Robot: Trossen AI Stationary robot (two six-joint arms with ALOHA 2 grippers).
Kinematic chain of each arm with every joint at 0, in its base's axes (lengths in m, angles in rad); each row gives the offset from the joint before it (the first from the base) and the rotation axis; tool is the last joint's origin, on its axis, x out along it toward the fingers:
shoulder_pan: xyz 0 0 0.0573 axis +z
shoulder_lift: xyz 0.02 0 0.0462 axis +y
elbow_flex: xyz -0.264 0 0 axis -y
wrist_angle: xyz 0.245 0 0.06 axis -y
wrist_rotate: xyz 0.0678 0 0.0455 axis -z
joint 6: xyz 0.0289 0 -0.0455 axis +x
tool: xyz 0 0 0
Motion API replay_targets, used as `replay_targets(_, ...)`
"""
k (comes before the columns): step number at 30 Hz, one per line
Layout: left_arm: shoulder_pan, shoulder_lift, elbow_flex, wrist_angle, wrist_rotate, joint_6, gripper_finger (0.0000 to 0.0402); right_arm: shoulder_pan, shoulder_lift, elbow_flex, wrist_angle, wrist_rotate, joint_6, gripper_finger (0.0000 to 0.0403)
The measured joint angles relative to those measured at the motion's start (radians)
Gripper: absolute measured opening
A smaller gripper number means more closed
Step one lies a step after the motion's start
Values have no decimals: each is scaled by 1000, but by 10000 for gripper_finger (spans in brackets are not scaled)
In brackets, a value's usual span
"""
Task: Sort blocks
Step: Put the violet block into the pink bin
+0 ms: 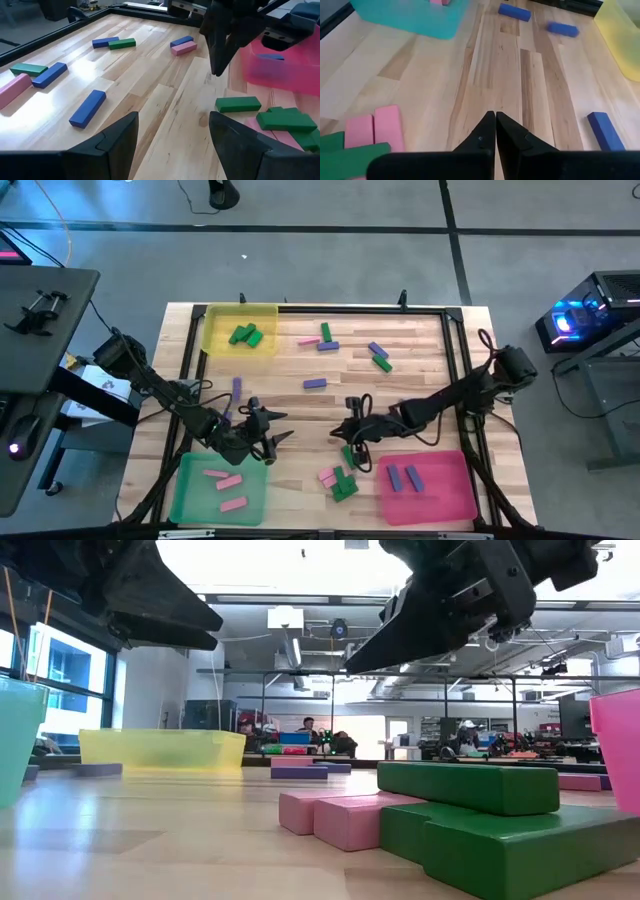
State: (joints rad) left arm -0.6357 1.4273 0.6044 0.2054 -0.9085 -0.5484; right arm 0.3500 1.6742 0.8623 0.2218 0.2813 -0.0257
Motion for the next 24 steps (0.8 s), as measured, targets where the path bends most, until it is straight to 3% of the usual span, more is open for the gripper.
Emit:
replay_targets(8,6,0,0,-14,-1,-43,229,-10,-4,0,-2,6,7,0)
replay_targets(13,77,-37,2,-234,28,-241,229,-10,-4,0,-1,6,44,0)
replay_targets(18,302,-62,2,-581,348,-407,227,-9,-4,0,4,5,52,0)
replay_targets(24,488,-41,2,-818,684,-386,209,-9,-5,0,4,4,55,0)
